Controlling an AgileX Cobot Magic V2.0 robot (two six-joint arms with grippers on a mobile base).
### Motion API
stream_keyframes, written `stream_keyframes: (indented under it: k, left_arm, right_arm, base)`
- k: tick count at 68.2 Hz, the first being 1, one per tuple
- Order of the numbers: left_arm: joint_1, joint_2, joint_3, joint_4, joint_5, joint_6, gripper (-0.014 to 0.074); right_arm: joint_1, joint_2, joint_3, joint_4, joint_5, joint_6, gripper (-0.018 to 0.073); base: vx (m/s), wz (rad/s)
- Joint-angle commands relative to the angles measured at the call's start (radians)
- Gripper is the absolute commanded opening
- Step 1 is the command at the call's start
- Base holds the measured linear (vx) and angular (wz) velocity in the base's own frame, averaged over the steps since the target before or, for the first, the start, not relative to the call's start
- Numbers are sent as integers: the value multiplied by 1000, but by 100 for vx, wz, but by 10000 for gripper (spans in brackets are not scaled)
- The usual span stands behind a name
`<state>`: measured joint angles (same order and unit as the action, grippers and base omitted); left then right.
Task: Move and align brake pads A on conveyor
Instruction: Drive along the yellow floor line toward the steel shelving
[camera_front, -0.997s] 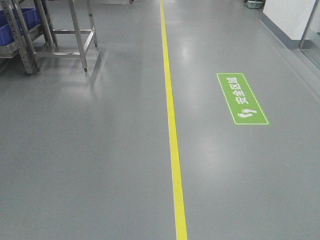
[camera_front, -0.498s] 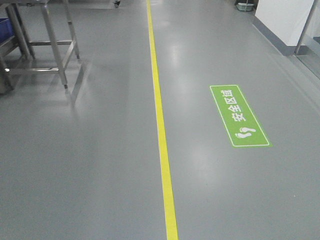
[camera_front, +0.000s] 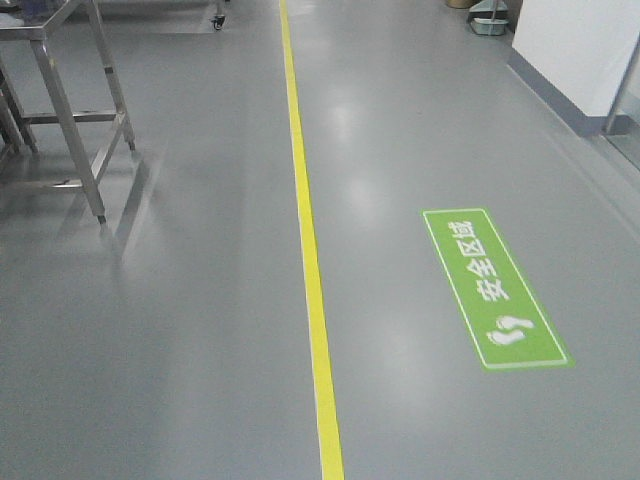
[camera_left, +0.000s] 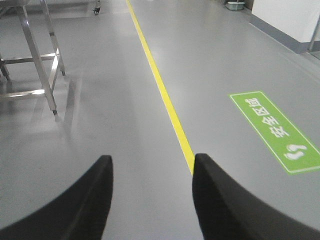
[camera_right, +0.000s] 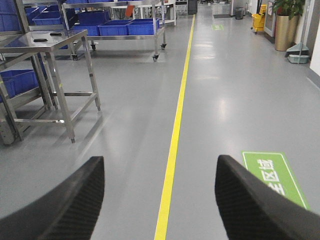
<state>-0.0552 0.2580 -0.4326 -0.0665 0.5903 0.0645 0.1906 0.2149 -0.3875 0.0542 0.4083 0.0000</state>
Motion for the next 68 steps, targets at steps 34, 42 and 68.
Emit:
stream_keyframes:
  k: [34, 42, 68]
  left_arm:
    - [-3, 14, -21, -7, -73, -1, 363]
    - [-3, 14, -21, -7, -73, -1, 363]
    - [-3, 14, -21, -7, -73, -1, 363]
  right_arm:
    - [-5, 11, -27, -4, -77, 0, 452]
    - [-5, 11, -27, -4, -77, 0, 452]
    - [-5, 11, -27, -4, -77, 0, 452]
  base:
    - [69, 11]
    - [69, -1]
    - [71, -6]
